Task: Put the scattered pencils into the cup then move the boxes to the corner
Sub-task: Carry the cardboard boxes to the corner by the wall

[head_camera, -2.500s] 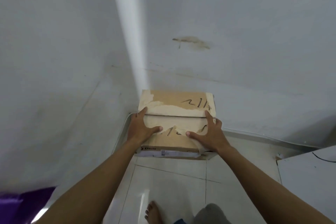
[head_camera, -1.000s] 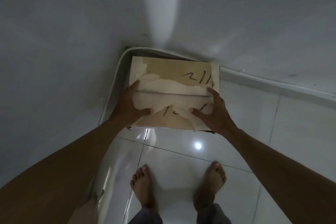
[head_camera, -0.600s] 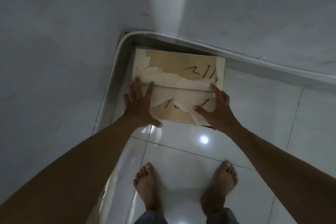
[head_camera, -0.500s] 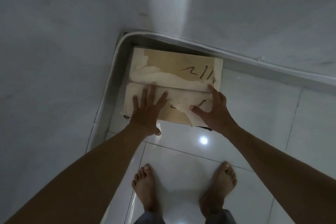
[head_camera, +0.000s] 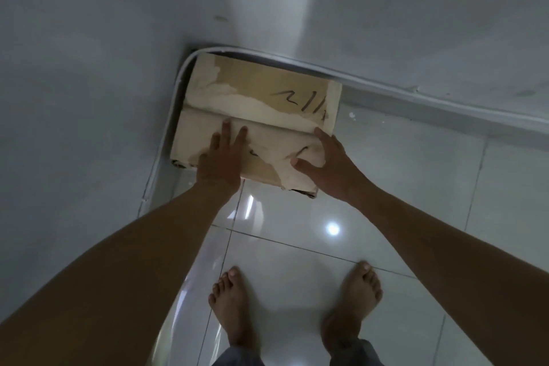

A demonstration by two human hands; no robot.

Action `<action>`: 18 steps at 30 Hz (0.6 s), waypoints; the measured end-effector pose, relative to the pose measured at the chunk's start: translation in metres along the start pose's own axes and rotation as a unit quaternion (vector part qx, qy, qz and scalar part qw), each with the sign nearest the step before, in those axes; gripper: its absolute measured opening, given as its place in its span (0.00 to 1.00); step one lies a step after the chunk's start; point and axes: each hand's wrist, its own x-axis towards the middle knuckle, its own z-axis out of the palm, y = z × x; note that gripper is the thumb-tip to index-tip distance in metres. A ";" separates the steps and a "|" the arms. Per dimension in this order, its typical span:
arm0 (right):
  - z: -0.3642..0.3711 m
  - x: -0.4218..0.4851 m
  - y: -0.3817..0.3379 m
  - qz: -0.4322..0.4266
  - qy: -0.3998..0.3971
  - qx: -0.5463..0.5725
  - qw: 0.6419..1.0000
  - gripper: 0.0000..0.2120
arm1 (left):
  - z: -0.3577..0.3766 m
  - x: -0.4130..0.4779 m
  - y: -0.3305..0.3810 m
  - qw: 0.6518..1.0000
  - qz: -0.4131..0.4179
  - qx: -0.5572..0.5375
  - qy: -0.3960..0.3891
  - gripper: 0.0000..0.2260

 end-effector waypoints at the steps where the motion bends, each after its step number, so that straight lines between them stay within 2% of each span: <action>1: -0.005 -0.002 0.001 -0.001 -0.009 -0.016 1.000 0.41 | 0.000 -0.001 0.001 1.000 0.003 -0.004 -0.001 0.40; 7: -0.029 -0.036 0.000 0.010 -0.026 -0.105 0.994 0.38 | -0.001 -0.040 0.025 0.996 0.061 -0.047 -0.042 0.39; 10: -0.037 -0.067 -0.002 -0.006 -0.032 -0.167 0.985 0.36 | -0.005 -0.076 0.046 0.992 0.084 -0.073 -0.057 0.35; 14: -0.049 -0.116 -0.010 -0.067 -0.012 -0.222 0.973 0.29 | -0.036 -0.119 0.072 0.981 0.125 -0.145 0.019 0.27; 18: -0.073 -0.165 -0.036 -0.157 0.033 -0.214 0.964 0.22 | -0.091 -0.156 0.088 0.960 0.161 -0.192 0.124 0.22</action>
